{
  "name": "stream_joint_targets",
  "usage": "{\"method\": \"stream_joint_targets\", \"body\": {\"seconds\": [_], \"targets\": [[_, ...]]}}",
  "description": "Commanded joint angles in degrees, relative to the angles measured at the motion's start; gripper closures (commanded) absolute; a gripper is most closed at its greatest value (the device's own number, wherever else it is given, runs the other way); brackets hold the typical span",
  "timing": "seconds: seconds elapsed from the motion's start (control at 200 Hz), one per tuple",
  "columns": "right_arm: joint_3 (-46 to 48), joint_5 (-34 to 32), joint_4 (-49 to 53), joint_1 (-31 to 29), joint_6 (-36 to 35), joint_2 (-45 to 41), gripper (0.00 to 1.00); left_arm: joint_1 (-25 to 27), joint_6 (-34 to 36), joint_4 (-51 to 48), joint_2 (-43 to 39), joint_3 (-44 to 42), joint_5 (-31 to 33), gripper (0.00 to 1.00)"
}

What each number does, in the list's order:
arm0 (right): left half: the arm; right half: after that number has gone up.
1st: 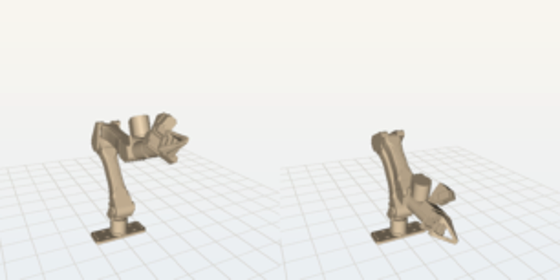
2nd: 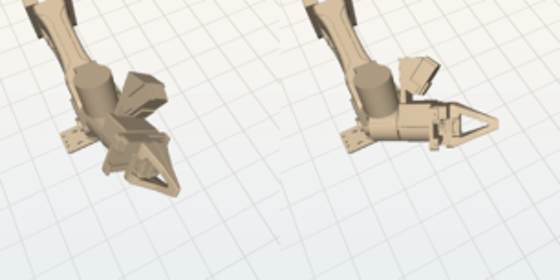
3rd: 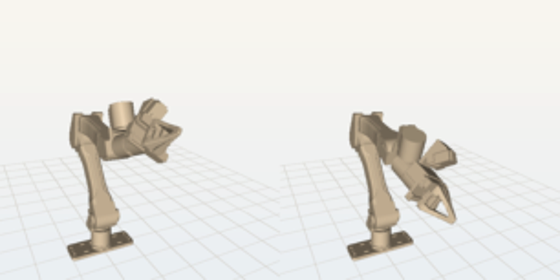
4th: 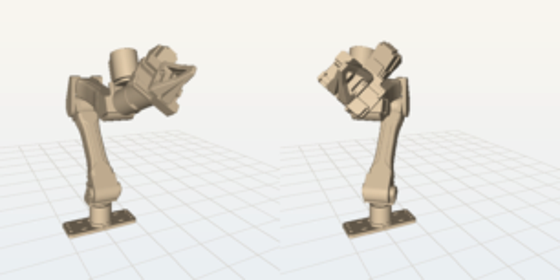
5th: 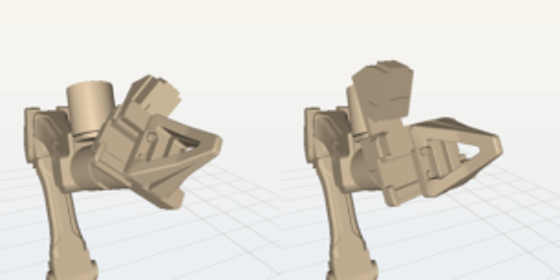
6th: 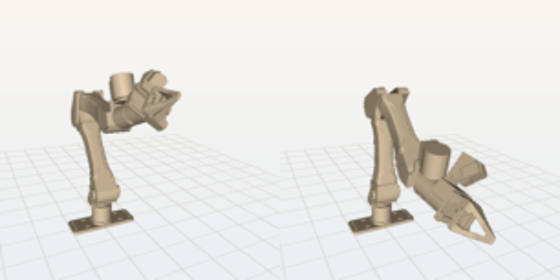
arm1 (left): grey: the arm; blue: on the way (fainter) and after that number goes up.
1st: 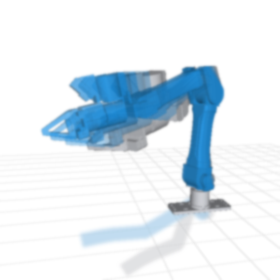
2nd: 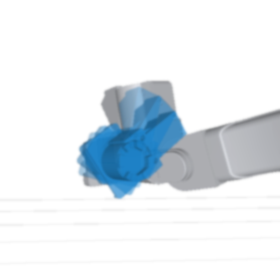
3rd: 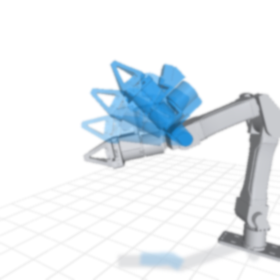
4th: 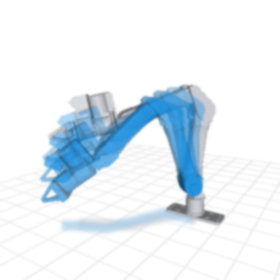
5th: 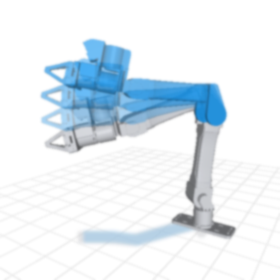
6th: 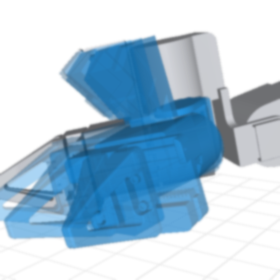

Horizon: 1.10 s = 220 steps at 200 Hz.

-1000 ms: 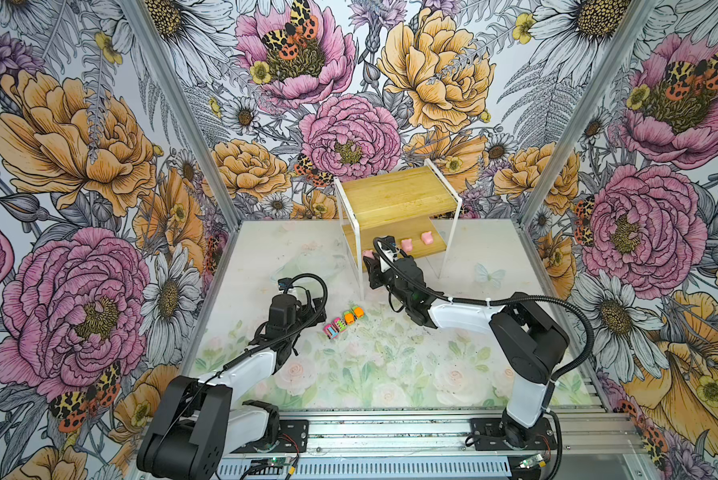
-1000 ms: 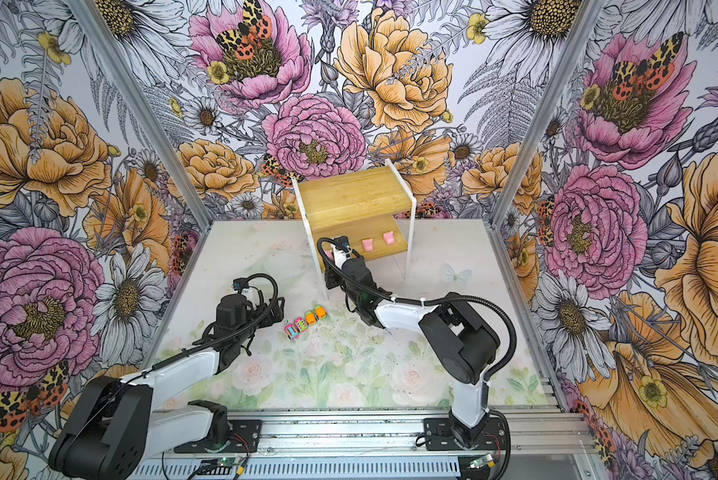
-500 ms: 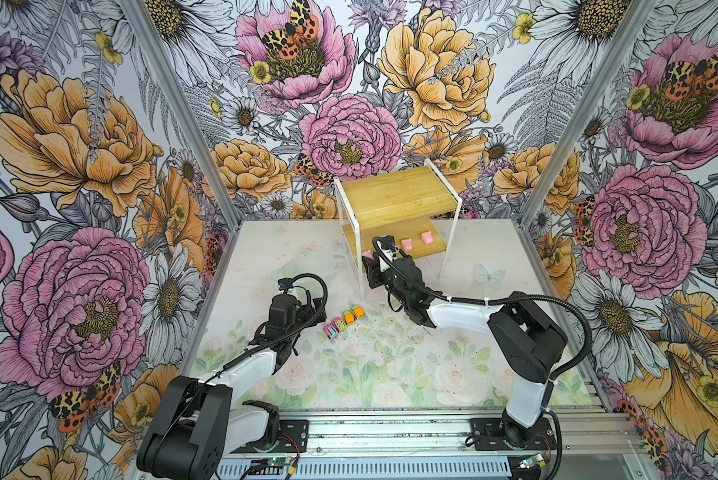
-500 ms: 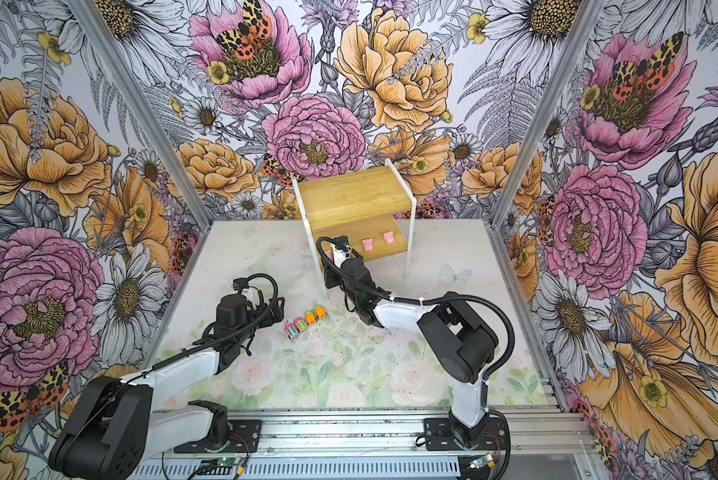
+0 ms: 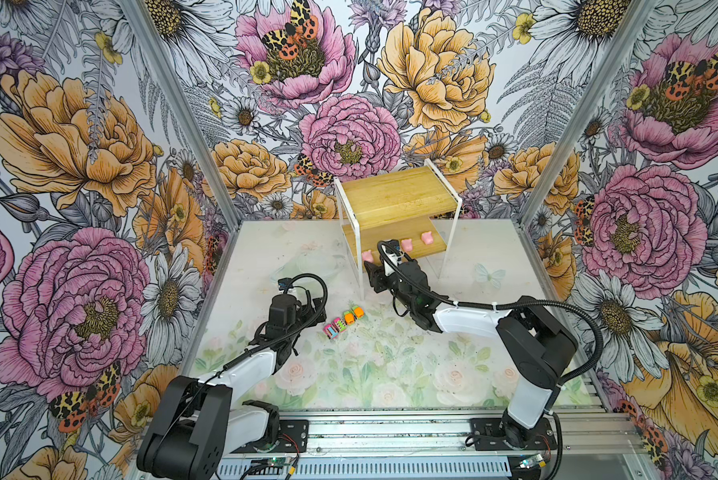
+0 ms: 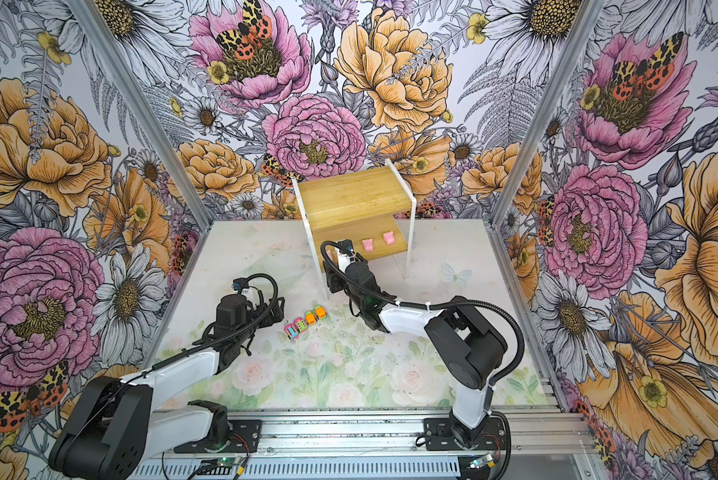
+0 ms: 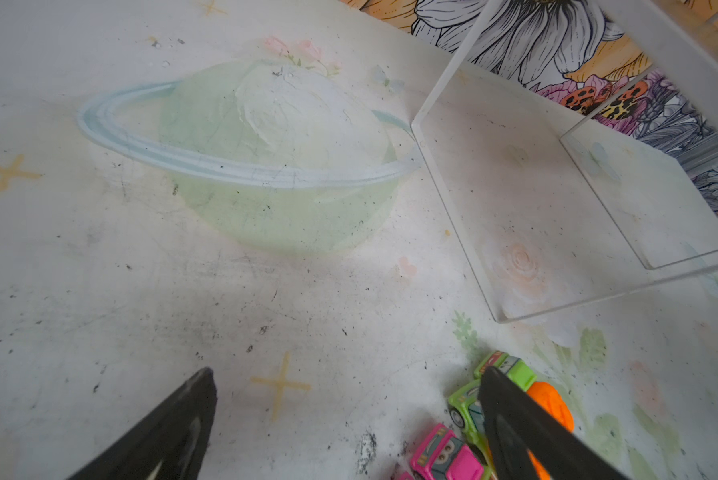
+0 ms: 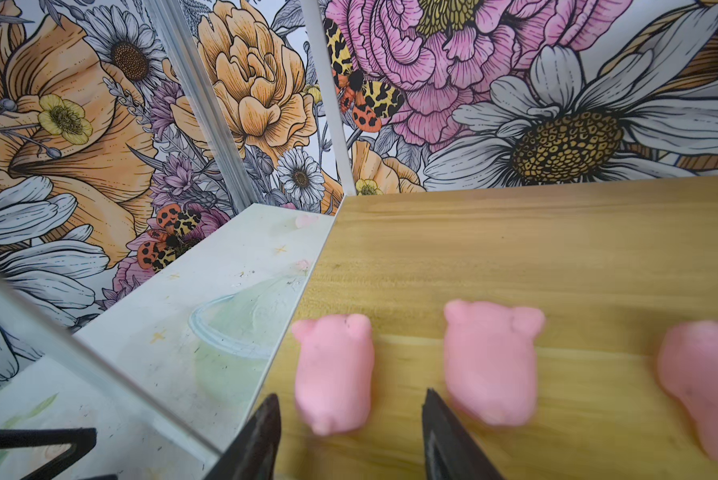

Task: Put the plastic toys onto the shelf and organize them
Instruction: 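Lower the pig at the end of the pig row and open the right gripper, then draw the right gripper back and move it over the toy cars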

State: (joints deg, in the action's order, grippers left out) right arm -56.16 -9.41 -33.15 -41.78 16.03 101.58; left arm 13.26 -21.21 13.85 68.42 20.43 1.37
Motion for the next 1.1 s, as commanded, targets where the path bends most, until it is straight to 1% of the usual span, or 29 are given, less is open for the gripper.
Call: {"method": "stream_joint_targets", "body": {"seconds": [0.0,0.155,0.245,0.285,0.325,0.365,0.43,0.47,0.555,0.66,0.821,0.886,0.971,1.031,1.096], "targets": [[3.2,1.3,1.0,-0.2,-2.1,-4.3,0.42,-0.4,-0.1,0.2,0.5,1.0,-1.0,0.01],[9.6,7.7,0.8,-0.2,-6.2,-11.1,0.38,-0.4,-0.2,0.1,0.4,1.0,-1.0,0.01],[14.7,12.2,0.5,-0.1,-10.9,-15.5,0.36,-0.3,-0.2,0.1,0.4,1.0,-0.9,0.01],[16.8,13.1,0.4,-0.1,-12.4,-16.9,0.35,-0.3,-0.2,0.1,0.5,1.1,-1.0,0.01],[19.0,14.3,-0.2,0.2,-13.4,-17.7,0.35,-0.3,-0.1,0.1,0.5,1.1,-1.3,0.01],[21.0,16.9,-1.0,0.6,-14.2,-18.0,0.35,-0.2,0.1,0.1,0.6,1.2,-1.5,0.01],[23.2,20.6,-1.7,0.7,-15.6,-17.2,0.35,-0.2,0.2,0.2,0.9,1.3,-1.9,0.01],[24.1,21.6,-2.2,0.7,-15.6,-16.2,0.35,-0.2,0.4,0.2,0.9,1.5,-2.7,0.01],[25.8,22.1,-4.6,0.3,-14.8,-13.4,0.36,-0.2,0.7,0.4,1.0,1.5,-4.6,0.01],[27.3,22.0,-10.0,0.0,-12.9,-9.2,0.36,-0.2,0.9,0.5,1.4,1.9,-6.0,0.01],[26.3,21.7,-16.8,-0.5,-9.9,-3.2,0.36,-0.2,1.2,0.3,3.0,3.4,-8.4,0.01],[25.5,20.9,-19.3,-0.9,-8.7,-1.0,0.36,-0.4,1.3,-0.3,4.5,5.0,-9.4,0.01],[24.2,19.6,-22.1,-1.8,-7.8,2.0,0.36,-0.7,2.2,-0.5,7.0,7.7,-12.6,0.01],[22.9,18.2,-22.4,-2.6,-7.8,3.6,0.36,-0.9,2.4,-0.7,9.4,9.9,-14.4,0.01],[21.6,16.9,-22.1,-3.3,-7.8,5.1,0.36,-1.4,3.1,-0.7,12.5,12.5,-17.8,0.01]]}}
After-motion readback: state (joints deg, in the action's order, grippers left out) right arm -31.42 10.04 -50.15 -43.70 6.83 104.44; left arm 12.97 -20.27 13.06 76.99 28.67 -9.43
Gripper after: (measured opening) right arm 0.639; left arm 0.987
